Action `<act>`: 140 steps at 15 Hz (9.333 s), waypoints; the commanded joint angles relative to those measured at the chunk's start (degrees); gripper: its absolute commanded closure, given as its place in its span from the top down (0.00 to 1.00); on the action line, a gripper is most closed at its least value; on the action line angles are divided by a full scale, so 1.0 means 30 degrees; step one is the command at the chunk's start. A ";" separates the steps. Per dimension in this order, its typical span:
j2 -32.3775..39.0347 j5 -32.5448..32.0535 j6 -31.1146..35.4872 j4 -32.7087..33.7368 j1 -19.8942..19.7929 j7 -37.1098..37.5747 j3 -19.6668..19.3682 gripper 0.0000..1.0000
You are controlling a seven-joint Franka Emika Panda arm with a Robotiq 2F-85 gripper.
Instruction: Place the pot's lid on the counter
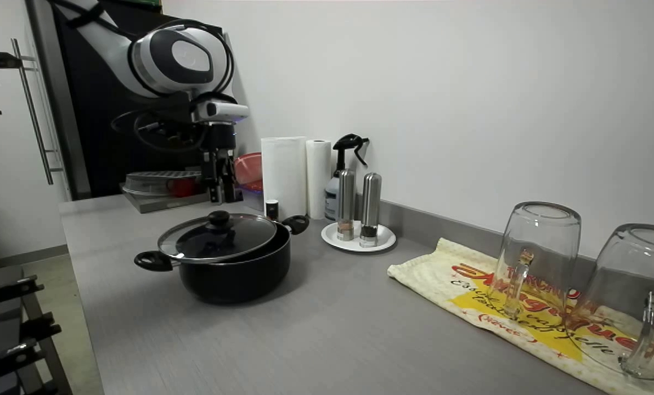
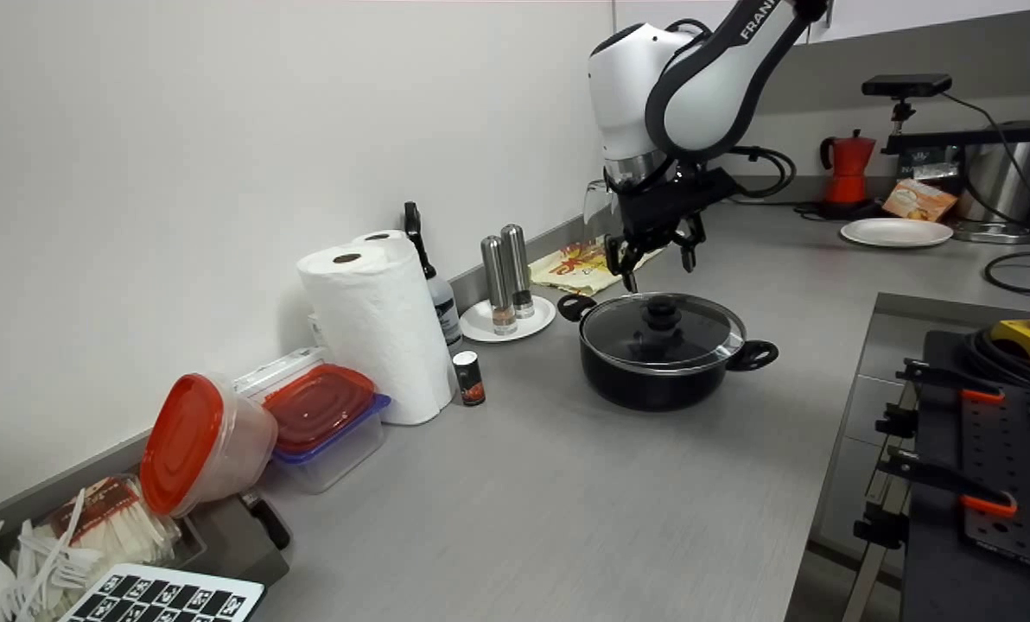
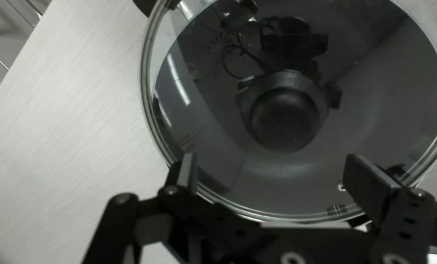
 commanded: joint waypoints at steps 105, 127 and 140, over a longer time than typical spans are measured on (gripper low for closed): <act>-0.0532 0.4824 0.0737 0.0941 0.2857 -0.2113 0.0366 0.25; 0.5285 -0.2881 0.6387 0.4914 1.0115 0.1366 0.0163 0.25; 0.9063 -0.1618 0.6843 0.6299 1.2660 0.4962 -0.2761 0.25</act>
